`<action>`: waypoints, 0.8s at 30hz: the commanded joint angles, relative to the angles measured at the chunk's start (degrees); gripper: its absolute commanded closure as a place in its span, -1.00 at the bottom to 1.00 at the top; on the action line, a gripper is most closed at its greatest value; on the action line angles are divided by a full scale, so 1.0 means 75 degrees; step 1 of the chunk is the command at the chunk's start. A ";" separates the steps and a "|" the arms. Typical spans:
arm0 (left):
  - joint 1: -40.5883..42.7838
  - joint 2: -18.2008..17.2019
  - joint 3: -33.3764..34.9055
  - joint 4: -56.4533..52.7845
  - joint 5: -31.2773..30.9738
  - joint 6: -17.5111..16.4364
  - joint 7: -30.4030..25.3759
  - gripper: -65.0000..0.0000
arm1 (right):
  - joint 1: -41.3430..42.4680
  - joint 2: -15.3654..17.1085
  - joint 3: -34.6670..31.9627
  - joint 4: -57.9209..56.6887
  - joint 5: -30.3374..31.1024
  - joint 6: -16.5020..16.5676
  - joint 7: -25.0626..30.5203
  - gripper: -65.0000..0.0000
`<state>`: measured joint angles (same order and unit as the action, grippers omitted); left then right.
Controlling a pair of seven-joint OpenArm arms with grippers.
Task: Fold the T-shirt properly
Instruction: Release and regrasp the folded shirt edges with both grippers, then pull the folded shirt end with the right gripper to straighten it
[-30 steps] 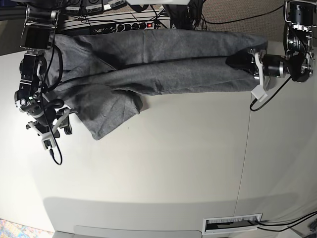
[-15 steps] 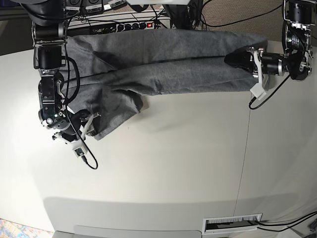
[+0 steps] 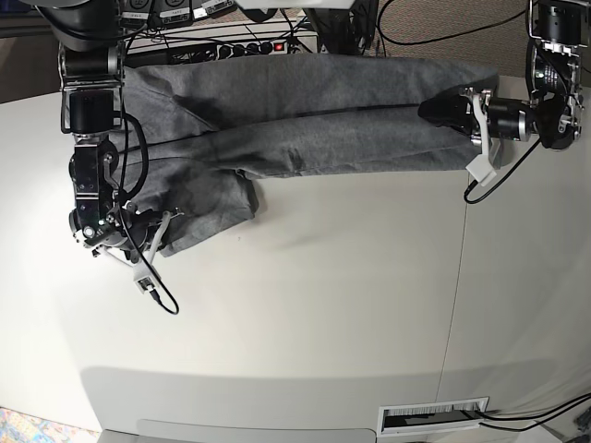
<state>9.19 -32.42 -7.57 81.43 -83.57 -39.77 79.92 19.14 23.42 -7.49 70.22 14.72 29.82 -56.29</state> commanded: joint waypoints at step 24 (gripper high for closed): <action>-0.0038 -0.0119 -0.0058 0.0102 0.0405 -0.0031 -0.1072 1.00 | -0.3267 0.1320 0.1696 0.4986 0.2597 0.0117 -0.1658 1.00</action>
<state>9.52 -32.38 -7.57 81.45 -79.02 -39.72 72.73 -6.20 32.21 4.67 106.89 33.89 30.87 -69.69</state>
